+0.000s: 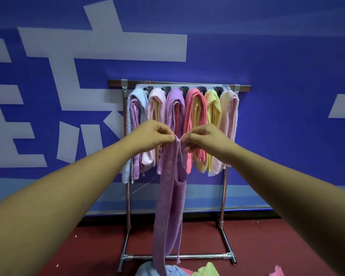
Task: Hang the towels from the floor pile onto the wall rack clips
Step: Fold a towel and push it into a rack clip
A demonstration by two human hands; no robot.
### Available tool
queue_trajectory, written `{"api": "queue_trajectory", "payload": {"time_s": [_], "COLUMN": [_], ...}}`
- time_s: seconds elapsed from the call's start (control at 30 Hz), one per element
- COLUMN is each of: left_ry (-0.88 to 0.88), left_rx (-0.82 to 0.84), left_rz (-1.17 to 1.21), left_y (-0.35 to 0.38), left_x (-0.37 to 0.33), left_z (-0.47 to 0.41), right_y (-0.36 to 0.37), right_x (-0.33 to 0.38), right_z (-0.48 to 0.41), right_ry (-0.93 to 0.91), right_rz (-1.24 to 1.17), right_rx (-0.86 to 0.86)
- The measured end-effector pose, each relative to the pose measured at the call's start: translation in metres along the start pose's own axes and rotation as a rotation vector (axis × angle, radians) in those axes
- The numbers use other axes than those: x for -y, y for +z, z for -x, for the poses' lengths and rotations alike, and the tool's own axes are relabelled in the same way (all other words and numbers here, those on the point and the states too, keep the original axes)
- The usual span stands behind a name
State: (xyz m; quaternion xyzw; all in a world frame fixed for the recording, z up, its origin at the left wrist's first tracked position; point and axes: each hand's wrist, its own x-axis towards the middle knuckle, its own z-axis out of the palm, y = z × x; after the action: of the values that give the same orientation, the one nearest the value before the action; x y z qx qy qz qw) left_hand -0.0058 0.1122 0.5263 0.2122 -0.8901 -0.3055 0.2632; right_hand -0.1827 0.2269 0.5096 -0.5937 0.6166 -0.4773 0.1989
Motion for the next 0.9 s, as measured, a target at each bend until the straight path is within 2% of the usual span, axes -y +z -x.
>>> {"api": "queue_trajectory", "payload": {"time_s": [0.13,0.3,0.53,0.6,0.77,0.9], "left_ry": [-0.004,0.023,-0.070,-0.050,-0.084,-0.135], "left_rx": [-0.001,0.004,0.354,0.397,0.314,0.190], "left_rz": [-0.020,-0.076,-0.170,-0.226,-0.457,-0.339], "left_y": [0.002,0.003,-0.006,-0.008,-0.018,-0.025], "left_x": [-0.003,0.002,0.022,0.026,0.036,0.045], "left_z": [0.001,0.003,0.006,0.008,0.016,0.020], "right_y": [0.005,0.013,0.005,0.002,-0.012,-0.020], "right_x": [0.002,0.003,-0.002,-0.005,-0.021,-0.032], "right_z": [0.001,0.000,-0.002,-0.001,0.006,0.013], "right_ry": [-0.053,-0.140,-0.067,-0.048,0.028,0.083], "right_rz": [0.277,0.355,0.280,0.304,0.361,0.352], "right_rx": [0.061,0.007,-0.032,-0.036,-0.115,-0.157]}}
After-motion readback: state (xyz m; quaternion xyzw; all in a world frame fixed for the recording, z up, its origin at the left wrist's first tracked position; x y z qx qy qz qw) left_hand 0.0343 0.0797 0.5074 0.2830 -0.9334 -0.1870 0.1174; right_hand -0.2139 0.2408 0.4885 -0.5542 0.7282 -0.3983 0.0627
